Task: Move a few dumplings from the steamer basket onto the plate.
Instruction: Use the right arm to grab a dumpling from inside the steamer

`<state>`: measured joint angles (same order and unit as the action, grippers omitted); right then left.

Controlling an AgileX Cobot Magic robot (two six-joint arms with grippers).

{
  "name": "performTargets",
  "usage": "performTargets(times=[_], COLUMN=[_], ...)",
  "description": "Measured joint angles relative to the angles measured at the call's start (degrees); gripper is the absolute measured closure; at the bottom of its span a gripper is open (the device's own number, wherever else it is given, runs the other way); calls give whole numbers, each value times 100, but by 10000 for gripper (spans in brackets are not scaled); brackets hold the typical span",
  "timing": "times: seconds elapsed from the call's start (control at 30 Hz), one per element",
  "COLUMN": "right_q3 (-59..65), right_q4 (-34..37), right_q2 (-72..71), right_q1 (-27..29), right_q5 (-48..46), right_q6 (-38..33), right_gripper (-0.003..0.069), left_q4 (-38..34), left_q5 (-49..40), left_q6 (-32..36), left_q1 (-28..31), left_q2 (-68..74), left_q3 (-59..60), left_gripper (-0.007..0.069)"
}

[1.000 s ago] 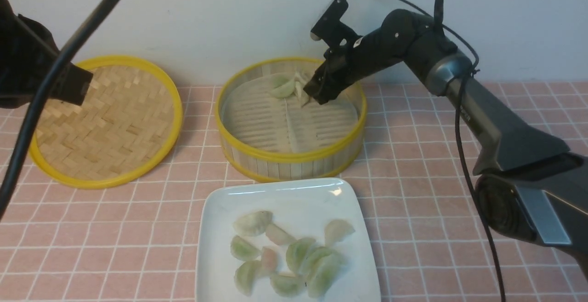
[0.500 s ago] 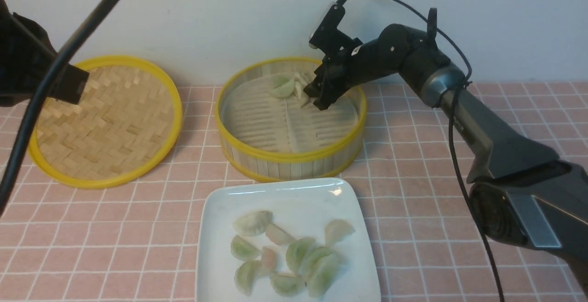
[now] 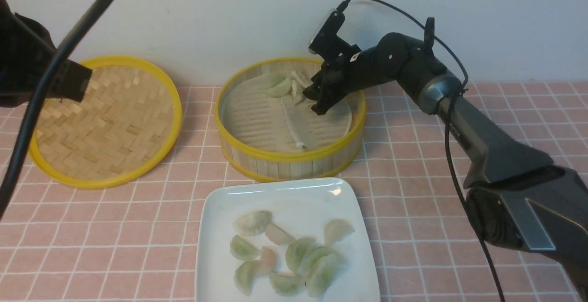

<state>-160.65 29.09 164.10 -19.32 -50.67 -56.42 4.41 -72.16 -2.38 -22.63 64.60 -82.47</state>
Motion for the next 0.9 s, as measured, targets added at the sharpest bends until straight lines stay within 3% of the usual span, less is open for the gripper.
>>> performTargets(times=[0.1, 0.17, 0.73, 0.9], right_q3=[0, 0, 6, 6], right_q4=[-88, -188, -630, -658], right_q2=[-5, -44, -856, -1029], right_q1=[0, 0, 0, 0], right_q5=[-26, -110, -2014, -2120], right_q6=[49, 177, 934, 1057], right_gripper=[618, 652, 665, 665], left_q4=[0, 0, -4, 1], left_q5=[0, 0, 0, 0], left_q6=[-11, -11, -45, -49], left_q1=[0, 0, 2, 2], left_q2=[0, 0, 0, 0], left_q3=[0, 0, 0, 0], left_gripper=[631, 631, 631, 631])
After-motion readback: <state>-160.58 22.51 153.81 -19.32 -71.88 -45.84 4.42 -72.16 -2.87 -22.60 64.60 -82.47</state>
